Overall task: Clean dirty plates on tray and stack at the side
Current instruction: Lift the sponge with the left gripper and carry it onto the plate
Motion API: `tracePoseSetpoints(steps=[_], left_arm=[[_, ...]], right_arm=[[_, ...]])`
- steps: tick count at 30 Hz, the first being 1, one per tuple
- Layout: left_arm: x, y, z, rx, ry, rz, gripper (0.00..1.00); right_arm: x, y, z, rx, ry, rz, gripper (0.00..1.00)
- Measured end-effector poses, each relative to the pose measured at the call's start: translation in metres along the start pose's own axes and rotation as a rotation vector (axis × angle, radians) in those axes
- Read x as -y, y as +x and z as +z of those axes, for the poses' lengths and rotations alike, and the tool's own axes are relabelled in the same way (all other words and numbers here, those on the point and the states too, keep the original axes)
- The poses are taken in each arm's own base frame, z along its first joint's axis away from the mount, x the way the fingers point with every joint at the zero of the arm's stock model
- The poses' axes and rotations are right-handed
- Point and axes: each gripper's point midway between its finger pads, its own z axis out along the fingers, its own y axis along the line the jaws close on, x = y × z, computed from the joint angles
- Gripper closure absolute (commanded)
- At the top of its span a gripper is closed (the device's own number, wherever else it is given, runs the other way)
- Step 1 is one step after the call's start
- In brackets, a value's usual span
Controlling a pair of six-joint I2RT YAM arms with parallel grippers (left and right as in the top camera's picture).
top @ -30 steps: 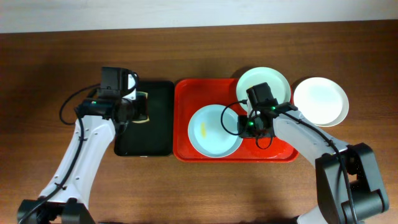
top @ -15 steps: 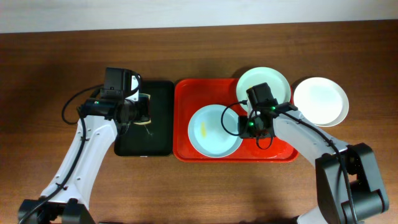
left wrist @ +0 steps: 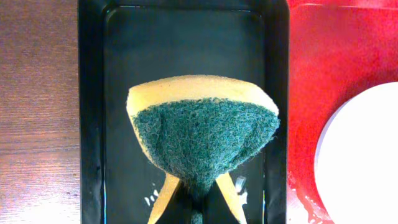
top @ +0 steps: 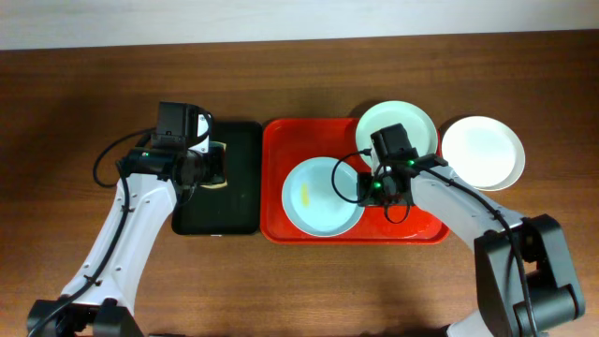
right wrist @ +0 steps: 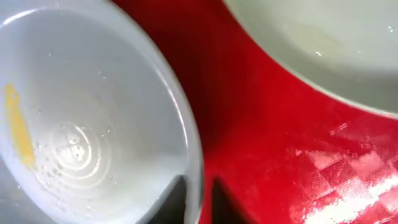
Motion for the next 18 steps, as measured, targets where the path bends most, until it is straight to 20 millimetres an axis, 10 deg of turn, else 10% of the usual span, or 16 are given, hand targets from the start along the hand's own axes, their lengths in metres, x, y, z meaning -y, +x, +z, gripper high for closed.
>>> tracePoseSetpoints(steps=[18], left_arm=[[0.0, -0.003, 0.013, -0.003, 0.0, 0.0, 1.0]], right_arm=[[-0.009, -0.003, 0.007, 0.001, -0.057, -0.005, 0.96]])
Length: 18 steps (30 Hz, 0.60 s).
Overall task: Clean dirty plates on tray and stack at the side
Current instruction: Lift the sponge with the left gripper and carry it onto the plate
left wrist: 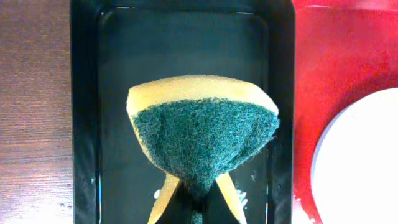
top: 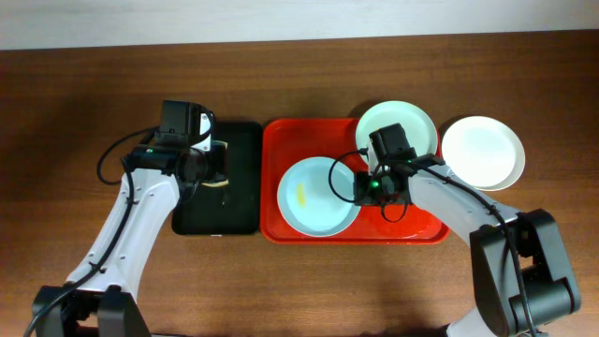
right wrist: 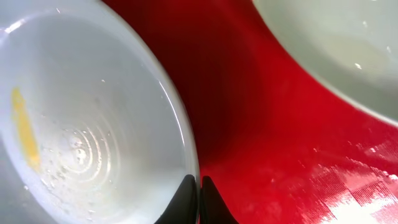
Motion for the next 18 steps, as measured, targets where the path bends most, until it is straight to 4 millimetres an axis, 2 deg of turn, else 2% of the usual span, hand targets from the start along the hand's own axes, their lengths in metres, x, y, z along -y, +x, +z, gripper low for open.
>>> tracePoseSetpoints(steps=[8, 10, 12, 15, 18], left_arm=[[0.012, -0.002, 0.006, -0.006, 0.013, 0.028, 1.0], [0.015, -0.003, 0.003, -0.02, 0.014, 0.034, 1.0], [0.021, -0.014, -0.006, -0.007, 0.022, 0.043, 1.0], [0.043, -0.032, -0.019, 0.042, 0.081, 0.066, 1.0], [0.07, -0.028, -0.021, 0.036, 0.146, 0.085, 1.0]], right_arm=[[-0.006, -0.001, 0.0, 0.002, -0.031, 0.007, 0.96], [-0.007, -0.002, 0.0, 0.004, -0.037, 0.036, 0.96], [-0.008, -0.004, 0.0, 0.009, -0.046, 0.071, 0.96], [-0.009, -0.004, 0.0, 0.011, -0.05, 0.098, 0.96], [-0.009, -0.004, 0.0, 0.01, -0.051, 0.113, 0.96]])
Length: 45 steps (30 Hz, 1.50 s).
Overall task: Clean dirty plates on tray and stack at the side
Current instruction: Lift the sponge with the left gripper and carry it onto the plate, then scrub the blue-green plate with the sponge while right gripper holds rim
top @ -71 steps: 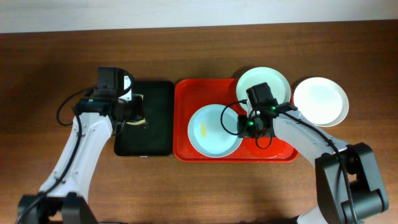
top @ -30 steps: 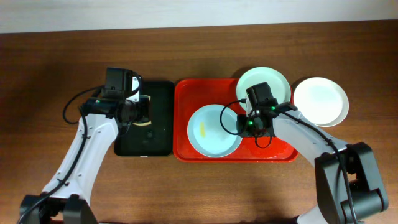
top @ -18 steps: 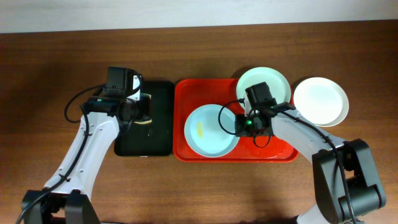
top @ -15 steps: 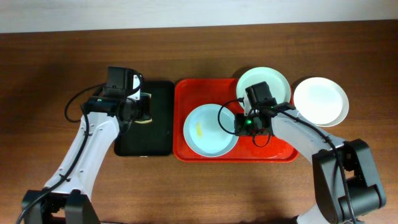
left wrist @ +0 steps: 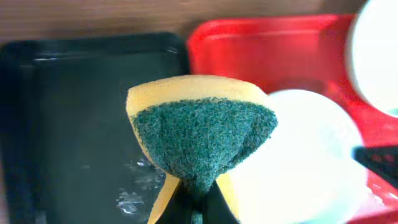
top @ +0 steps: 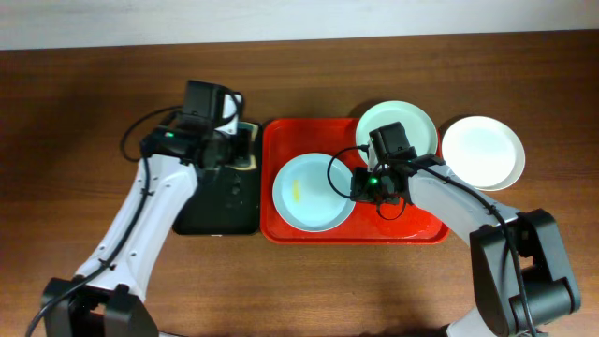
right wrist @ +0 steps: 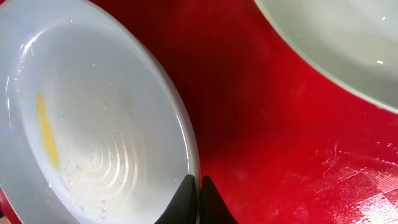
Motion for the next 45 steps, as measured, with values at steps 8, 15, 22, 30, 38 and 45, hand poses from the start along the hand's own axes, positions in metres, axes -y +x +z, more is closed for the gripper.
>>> tracePoseSetpoints(steps=[8, 15, 22, 30, 38, 45], left_arm=[[0.057, 0.023, 0.042, -0.092, 0.079, 0.023, 1.0], [0.076, 0.035, 0.058, -0.13, 0.096, 0.022, 1.0], [0.071, 0.048, 0.078, -0.19, 0.073, -0.024, 1.0], [0.071, 0.049, 0.079, -0.196, 0.067, -0.069, 1.0], [0.069, 0.056, 0.082, -0.226, 0.053, -0.117, 1.0], [0.064, 0.068, 0.098, -0.275, 0.032, -0.129, 1.0]], right_arm=[[0.001, 0.004, 0.0, -0.015, 0.004, 0.074, 0.76], [0.01, -0.001, 0.0, 0.012, 0.054, 0.072, 0.9], [0.012, -0.002, 0.0, 0.02, 0.071, 0.021, 0.96], [0.007, -0.015, 0.0, 0.074, 0.06, -0.041, 0.96], [-0.004, -0.012, 0.003, 0.077, 0.053, -0.086, 0.96], [-0.006, -0.011, 0.003, 0.077, 0.052, -0.095, 0.96]])
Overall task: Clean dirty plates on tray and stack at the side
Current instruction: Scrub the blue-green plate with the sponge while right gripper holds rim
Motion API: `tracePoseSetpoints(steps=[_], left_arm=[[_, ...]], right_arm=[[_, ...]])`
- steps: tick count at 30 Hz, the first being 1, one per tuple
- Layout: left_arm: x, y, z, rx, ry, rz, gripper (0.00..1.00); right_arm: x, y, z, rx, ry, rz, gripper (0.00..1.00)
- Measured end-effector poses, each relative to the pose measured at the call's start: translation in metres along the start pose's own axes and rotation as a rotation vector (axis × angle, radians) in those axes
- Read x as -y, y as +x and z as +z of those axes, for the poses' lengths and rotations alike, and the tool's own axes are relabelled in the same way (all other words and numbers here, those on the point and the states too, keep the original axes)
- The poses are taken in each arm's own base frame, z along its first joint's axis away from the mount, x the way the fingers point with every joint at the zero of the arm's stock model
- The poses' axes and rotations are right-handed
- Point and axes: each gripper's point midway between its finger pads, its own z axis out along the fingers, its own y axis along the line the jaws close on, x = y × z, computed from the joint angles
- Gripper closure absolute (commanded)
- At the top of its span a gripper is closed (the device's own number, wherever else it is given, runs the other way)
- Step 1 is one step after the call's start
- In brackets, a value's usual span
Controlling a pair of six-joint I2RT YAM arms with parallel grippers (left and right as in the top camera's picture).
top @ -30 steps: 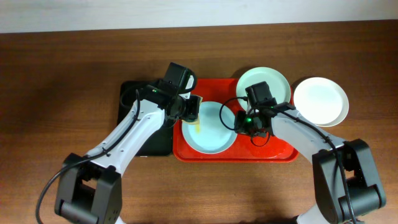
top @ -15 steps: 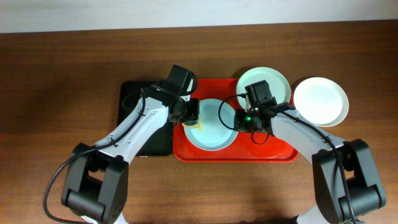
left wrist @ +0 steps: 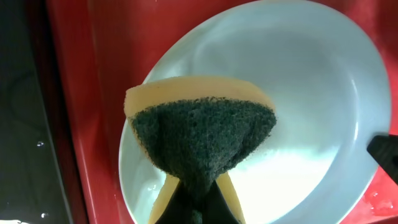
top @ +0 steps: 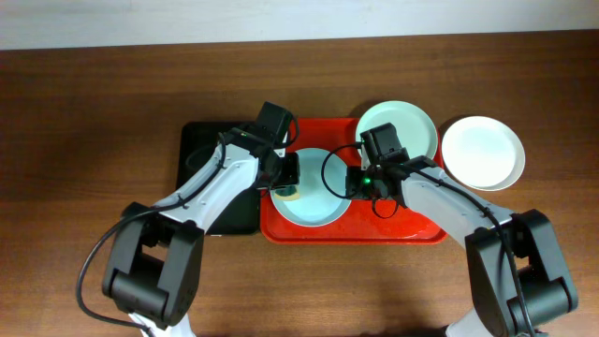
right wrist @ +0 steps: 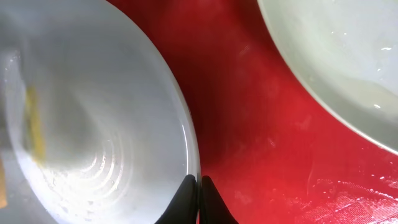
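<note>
A pale blue plate (top: 320, 192) with a yellow smear (right wrist: 34, 121) lies in the red tray (top: 412, 223). My right gripper (right wrist: 199, 190) is shut on its right rim, one finger inside and one outside. My left gripper (left wrist: 198, 208) is shut on a yellow sponge with a green scouring face (left wrist: 202, 134), held over the left half of that plate (left wrist: 298, 93). Whether the sponge touches the plate cannot be told. In the overhead view the left gripper (top: 288, 178) and right gripper (top: 354, 183) sit at opposite sides of the plate.
A pale green plate (top: 401, 124) rests at the red tray's back right corner. A white plate (top: 482, 153) lies on the wooden table right of the tray. A wet black tray (top: 201, 159) adjoins the red tray on the left.
My left gripper has carried the sponge from the border of the black and red trays to over the blue plate. The right gripper still pinches the rim.
First the sponge hung over the black tray and my right gripper stood open astride the plate's rim. Then the right gripper was shut on the rim. Later the plate sat slightly further left and the sponge was at the red tray's edge; now it is over the plate.
</note>
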Motion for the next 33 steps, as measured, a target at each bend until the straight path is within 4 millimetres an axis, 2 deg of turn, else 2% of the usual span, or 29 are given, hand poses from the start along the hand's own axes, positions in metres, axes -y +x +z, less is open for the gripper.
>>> tracePoseSetpoints(steps=[11, 14, 17, 22, 25, 27, 30, 33], left_arm=[[0.002, -0.004, 0.003, 0.025, -0.02, 0.014, 1.0], [0.006, 0.002, 0.013, 0.011, -0.037, 0.036, 1.0], [0.003, 0.012, 0.034, -0.028, -0.077, 0.047, 1.0], [0.004, 0.011, 0.037, -0.034, -0.075, 0.046, 1.0], [0.015, 0.011, 0.039, -0.055, 0.012, 0.109, 1.0], [0.024, 0.013, 0.036, -0.083, 0.071, 0.137, 1.0], [0.037, 0.008, 0.021, -0.11, 0.143, 0.149, 1.0], [0.042, -0.021, -0.011, -0.037, 0.188, 0.147, 1.0]], right_arm=[[0.0, 0.0, 0.0, 0.0, 0.0, -0.002, 0.96], [0.0, 0.0, 0.0, 0.0, 0.0, -0.002, 0.96], [0.0, 0.001, 0.001, -0.002, 0.001, -0.002, 0.96], [0.002, 0.003, 0.003, -0.009, 0.004, -0.001, 0.96], [0.003, 0.002, 0.003, -0.006, 0.014, 0.0, 0.96], [0.004, 0.002, 0.003, -0.006, 0.015, 0.0, 0.96], [0.004, 0.002, 0.003, -0.006, 0.014, 0.0, 0.96], [0.003, 0.002, 0.003, -0.006, 0.014, -0.001, 0.96]])
